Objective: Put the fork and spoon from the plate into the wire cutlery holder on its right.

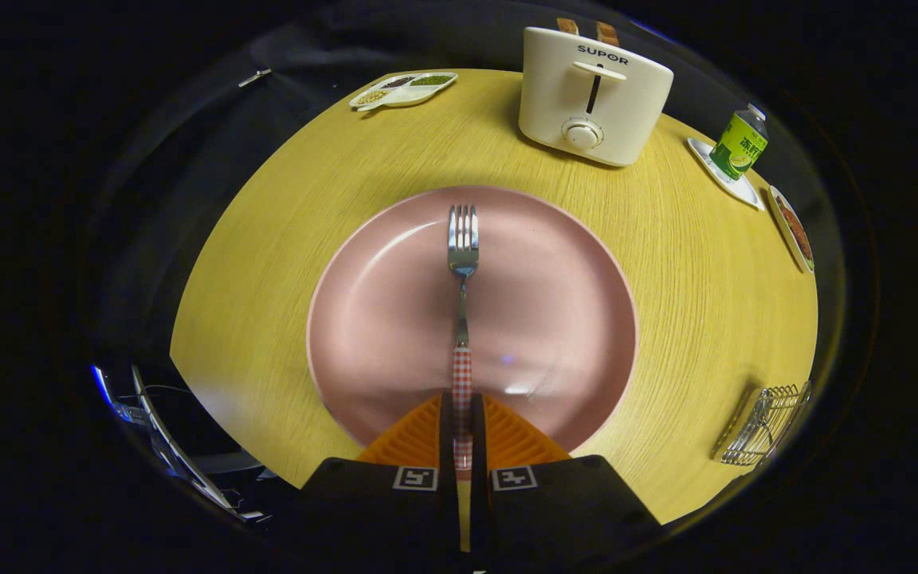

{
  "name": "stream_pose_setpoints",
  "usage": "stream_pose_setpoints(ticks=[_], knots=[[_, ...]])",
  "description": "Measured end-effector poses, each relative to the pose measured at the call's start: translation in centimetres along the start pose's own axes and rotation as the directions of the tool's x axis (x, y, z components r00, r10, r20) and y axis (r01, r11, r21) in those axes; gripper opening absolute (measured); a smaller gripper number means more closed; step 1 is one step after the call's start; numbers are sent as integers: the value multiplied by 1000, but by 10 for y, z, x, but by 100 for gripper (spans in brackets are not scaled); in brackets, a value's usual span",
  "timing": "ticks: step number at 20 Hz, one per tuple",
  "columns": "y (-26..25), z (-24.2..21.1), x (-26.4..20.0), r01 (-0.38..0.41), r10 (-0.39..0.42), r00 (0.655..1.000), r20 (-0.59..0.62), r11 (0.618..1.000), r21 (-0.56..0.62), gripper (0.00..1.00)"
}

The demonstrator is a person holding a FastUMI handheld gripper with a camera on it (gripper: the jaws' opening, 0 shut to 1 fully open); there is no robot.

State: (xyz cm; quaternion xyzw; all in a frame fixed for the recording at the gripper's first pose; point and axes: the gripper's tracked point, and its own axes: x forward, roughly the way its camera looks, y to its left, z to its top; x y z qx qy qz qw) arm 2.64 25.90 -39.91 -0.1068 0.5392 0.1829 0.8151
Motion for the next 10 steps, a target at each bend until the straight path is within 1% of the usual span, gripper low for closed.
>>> stream_pose_setpoints(ticks=[7, 10], knots=[[-14, 16, -47, -40, 39, 998, 54, 999, 15, 10], [-25, 7, -79, -57, 56, 997, 61, 998, 9, 10]])
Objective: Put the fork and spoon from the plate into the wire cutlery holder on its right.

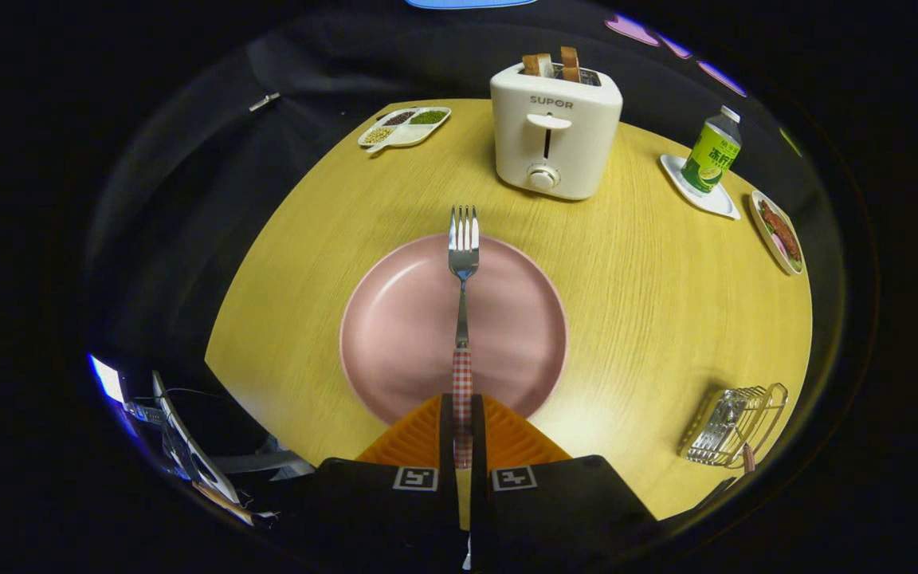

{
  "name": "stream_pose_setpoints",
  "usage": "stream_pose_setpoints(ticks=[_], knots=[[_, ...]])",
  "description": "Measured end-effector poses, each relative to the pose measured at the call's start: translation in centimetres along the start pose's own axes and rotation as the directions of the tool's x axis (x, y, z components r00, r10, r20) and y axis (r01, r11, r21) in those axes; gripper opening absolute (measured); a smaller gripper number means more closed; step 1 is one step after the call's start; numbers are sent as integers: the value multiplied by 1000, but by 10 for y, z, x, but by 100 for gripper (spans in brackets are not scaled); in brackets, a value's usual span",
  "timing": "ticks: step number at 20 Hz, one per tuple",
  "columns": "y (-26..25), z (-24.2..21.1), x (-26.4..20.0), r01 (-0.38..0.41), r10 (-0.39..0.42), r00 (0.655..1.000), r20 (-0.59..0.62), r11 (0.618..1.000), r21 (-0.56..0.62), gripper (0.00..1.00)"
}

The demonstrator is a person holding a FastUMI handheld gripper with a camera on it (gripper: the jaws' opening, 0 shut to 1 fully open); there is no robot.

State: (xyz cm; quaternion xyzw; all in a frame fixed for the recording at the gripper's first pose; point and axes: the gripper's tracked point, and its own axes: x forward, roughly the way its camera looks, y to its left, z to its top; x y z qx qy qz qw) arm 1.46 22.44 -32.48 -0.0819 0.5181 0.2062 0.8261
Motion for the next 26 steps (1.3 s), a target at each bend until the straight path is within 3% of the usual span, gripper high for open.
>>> stream_pose_setpoints(ticks=[8, 16, 22, 26], knots=[[-76, -35, -103, 45, -45, 999, -8, 998, -47, 10], [-176, -83, -171, 111, -115, 984, -133, 993, -36, 10], [-223, -99, -196, 90, -110, 953, -282, 992, -84, 10], [-253, -113, -204, 82, -139, 911, -388, 984, -160, 10]])
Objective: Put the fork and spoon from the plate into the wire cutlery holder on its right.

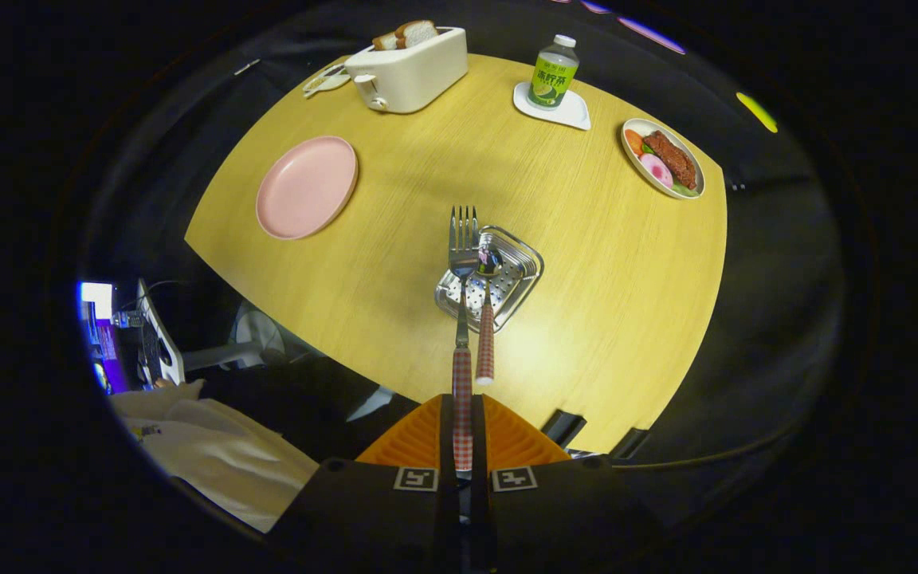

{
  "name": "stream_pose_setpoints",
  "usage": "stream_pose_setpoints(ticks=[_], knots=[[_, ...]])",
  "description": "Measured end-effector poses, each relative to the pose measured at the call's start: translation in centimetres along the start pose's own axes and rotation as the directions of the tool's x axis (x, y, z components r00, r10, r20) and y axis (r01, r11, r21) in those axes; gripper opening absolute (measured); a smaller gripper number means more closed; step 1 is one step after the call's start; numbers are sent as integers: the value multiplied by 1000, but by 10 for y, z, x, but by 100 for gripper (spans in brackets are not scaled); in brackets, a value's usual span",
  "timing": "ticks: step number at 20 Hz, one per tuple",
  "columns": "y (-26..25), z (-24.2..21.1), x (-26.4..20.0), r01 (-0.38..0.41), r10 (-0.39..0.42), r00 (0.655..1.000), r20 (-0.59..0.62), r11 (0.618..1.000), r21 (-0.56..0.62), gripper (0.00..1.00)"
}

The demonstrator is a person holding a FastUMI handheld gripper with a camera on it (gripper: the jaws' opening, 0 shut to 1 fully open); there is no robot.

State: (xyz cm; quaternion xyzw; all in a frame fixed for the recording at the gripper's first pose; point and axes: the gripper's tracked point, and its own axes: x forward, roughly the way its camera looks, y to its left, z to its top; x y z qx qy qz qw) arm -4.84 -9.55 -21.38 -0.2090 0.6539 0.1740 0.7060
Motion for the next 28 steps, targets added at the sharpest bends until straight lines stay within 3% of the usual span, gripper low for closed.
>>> stream_pose_setpoints(ticks=[7, 11, 17, 22, 24, 28], knots=[[-33, -7, 20, 2, -33, 976, -214, 990, -144, 10], [-34, 3, 31, -64, 24, 948, -316, 991, -115, 10], [-40, 18, 49, -94, 62, 899, -433, 994, -53, 10], [-33, 31, 61, -109, 95, 892, -441, 994, -6, 12], [-30, 39, 57, -118, 111, 897, -427, 993, 9, 16], [-26, 51, 48, -140, 138, 923, -360, 990, 19, 57]])
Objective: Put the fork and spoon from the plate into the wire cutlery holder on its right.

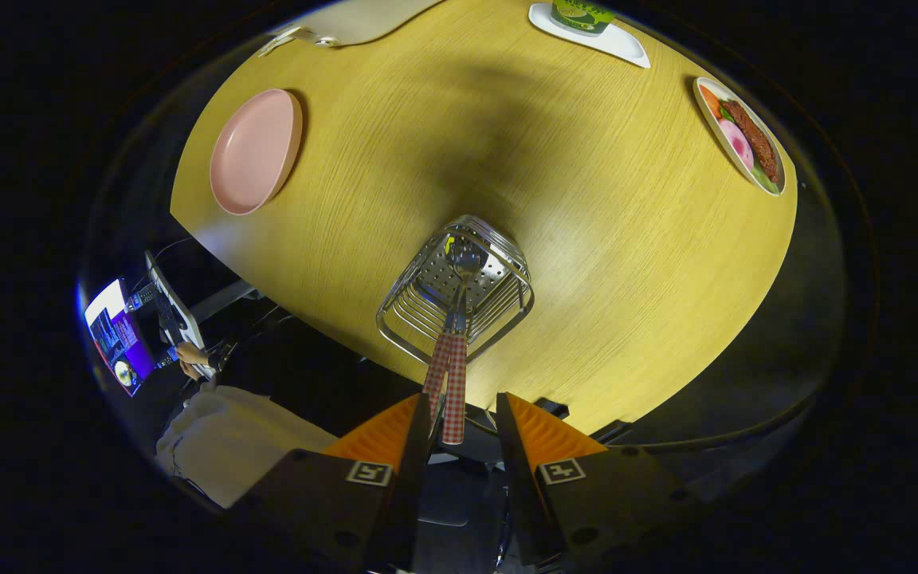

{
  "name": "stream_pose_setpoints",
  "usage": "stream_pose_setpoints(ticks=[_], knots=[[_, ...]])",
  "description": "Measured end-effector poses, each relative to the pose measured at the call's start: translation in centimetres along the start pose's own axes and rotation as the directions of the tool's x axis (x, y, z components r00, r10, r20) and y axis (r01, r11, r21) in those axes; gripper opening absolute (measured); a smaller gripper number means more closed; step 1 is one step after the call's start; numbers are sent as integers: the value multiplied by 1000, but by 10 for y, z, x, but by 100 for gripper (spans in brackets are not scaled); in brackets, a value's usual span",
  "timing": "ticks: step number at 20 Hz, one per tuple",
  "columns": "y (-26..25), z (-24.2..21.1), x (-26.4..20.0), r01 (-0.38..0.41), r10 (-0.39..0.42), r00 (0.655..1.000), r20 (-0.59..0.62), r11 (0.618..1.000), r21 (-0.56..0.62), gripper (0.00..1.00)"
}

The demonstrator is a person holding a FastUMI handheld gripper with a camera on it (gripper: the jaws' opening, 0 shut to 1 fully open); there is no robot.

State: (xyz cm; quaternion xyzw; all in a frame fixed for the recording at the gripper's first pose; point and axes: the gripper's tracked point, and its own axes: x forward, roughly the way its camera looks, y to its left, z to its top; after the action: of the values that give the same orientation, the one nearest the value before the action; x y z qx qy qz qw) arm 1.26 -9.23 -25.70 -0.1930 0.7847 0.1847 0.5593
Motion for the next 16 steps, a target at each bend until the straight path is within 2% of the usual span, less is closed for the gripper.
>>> stream_pose_setpoints(ticks=[3, 6, 12, 16], knots=[[8, 1, -12, -32, 31, 996, 80, 999, 16, 86], [11, -3, -32, -46, 38, 981, 188, 998, 39, 98], [23, -33, -73, -58, 15, 913, 407, 994, 93, 100], [29, -65, -102, -33, -38, 834, 551, 992, 118, 100]])
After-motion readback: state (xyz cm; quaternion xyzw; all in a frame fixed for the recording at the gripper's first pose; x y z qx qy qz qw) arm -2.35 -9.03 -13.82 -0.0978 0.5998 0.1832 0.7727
